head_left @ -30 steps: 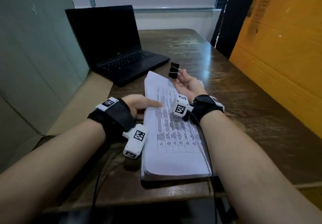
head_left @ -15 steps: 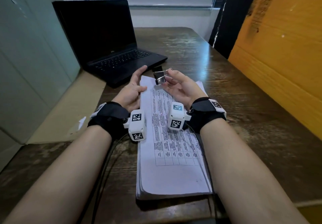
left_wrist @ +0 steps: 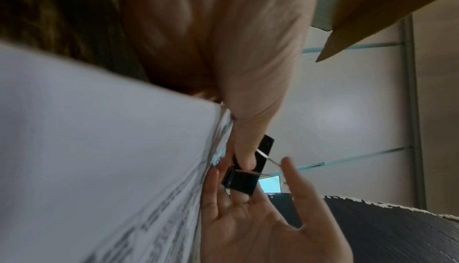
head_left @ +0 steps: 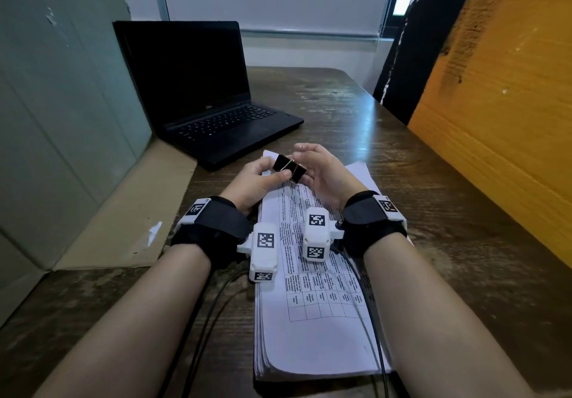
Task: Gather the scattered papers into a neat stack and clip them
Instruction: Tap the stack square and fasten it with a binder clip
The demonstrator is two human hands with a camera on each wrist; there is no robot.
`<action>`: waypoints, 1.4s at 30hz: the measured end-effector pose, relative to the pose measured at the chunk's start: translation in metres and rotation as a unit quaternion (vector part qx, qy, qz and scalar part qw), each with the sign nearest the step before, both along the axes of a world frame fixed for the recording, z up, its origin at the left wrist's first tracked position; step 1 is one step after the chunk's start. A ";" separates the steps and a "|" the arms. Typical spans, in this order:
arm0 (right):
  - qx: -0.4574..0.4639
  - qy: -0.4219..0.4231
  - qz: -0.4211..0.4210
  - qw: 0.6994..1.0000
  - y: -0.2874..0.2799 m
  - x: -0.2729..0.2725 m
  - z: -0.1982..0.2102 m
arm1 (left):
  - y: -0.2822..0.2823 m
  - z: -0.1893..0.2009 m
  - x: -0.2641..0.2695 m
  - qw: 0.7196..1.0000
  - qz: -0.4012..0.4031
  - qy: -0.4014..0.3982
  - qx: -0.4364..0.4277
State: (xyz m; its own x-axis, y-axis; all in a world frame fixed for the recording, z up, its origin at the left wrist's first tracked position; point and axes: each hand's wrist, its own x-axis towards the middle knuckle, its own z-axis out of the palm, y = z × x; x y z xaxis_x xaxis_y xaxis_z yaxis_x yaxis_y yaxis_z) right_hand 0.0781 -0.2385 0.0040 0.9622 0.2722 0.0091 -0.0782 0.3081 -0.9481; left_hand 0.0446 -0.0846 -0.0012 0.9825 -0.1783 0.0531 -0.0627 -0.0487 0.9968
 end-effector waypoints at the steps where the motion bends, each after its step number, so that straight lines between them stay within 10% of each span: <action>1: -0.027 -0.003 -0.015 1.000 0.002 0.000 0.000 | -0.001 0.002 -0.001 1.000 -0.011 -0.004 0.024; 20: -0.203 0.037 -0.220 0.953 0.005 -0.002 0.003 | -0.016 0.013 -0.008 0.986 0.006 -0.019 0.167; 24: -0.139 0.070 -0.275 0.949 0.001 0.004 -0.002 | -0.010 0.004 -0.004 0.998 0.053 0.022 0.005; 27: -0.110 0.064 -0.313 0.941 -0.002 0.002 -0.003 | 0.001 -0.007 0.010 0.958 0.117 0.168 -0.200; 32: -0.062 0.100 -0.349 0.930 -0.007 0.001 -0.004 | 0.000 0.008 0.010 0.935 0.018 0.322 -0.148; 42: 0.093 0.181 -0.459 0.865 -0.056 0.006 0.001 | -0.004 0.005 0.010 0.953 0.029 0.252 -0.167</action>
